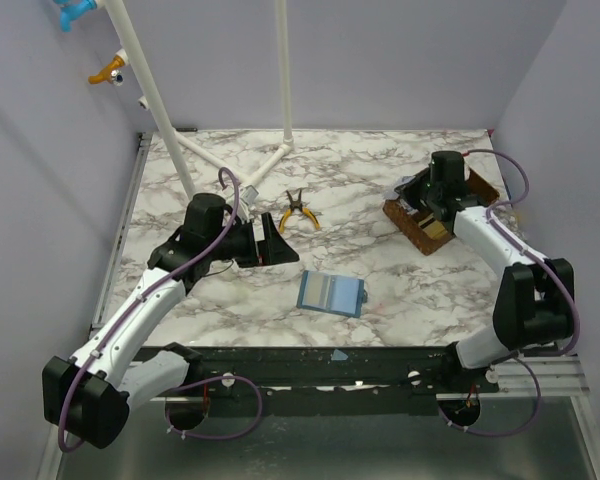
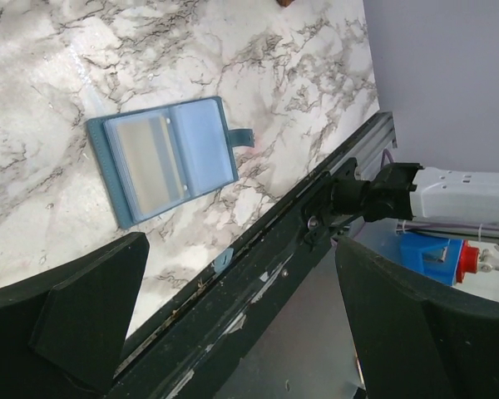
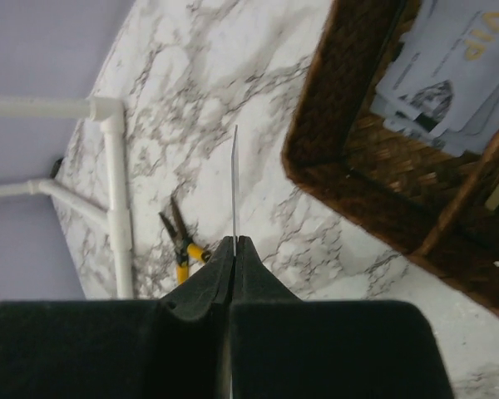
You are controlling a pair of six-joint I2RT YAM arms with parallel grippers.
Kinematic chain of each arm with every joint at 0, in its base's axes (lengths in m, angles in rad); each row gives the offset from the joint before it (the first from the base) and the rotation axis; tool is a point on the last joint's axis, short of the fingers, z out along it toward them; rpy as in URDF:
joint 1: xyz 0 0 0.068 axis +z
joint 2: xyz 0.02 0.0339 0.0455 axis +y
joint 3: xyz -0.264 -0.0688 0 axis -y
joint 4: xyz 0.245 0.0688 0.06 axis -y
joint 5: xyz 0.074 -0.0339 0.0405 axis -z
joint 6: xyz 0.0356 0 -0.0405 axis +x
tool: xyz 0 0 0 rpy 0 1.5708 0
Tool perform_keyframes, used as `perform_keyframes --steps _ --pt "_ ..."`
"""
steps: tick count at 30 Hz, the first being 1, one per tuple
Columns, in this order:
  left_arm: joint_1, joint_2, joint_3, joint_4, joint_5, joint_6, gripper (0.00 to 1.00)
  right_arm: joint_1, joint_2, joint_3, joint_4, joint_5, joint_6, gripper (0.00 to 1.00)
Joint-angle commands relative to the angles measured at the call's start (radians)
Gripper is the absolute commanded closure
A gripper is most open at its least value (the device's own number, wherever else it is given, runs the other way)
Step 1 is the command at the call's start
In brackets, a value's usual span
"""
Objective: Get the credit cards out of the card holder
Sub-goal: Place the credit card in the storage box.
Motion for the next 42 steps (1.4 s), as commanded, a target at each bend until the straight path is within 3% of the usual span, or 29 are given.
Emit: perform_keyframes --steps 1,22,23,27,31,35,42 --pt "-0.001 -0.011 0.044 -0.028 -0.004 0.031 0.01 -0.048 0.07 0.055 -0.073 0.104 -0.019 0.99" --pt "-0.003 0.008 0.075 -0.041 0.009 0.03 0.02 -0.14 0.261 0.155 -0.071 0.138 -0.055 0.99" --pt "-0.004 0.008 0.077 -0.041 0.009 0.031 0.01 -0.14 0.263 0.157 -0.073 0.138 -0.058 0.95" --pt "-0.003 0.008 0.075 -0.042 0.009 0.032 0.01 -0.141 0.249 0.16 -0.073 0.126 -0.073 0.49" --pt "-0.004 0.009 0.067 -0.033 0.012 0.027 0.02 -0.14 0.227 0.169 -0.089 0.114 -0.091 0.21" --pt "-0.006 0.012 0.064 -0.024 0.012 0.022 0.01 -0.141 0.198 0.176 -0.101 0.099 -0.114 0.12" --pt "-0.007 0.02 0.064 -0.019 0.013 0.022 0.01 -0.14 0.144 0.192 -0.141 0.059 -0.142 0.07"
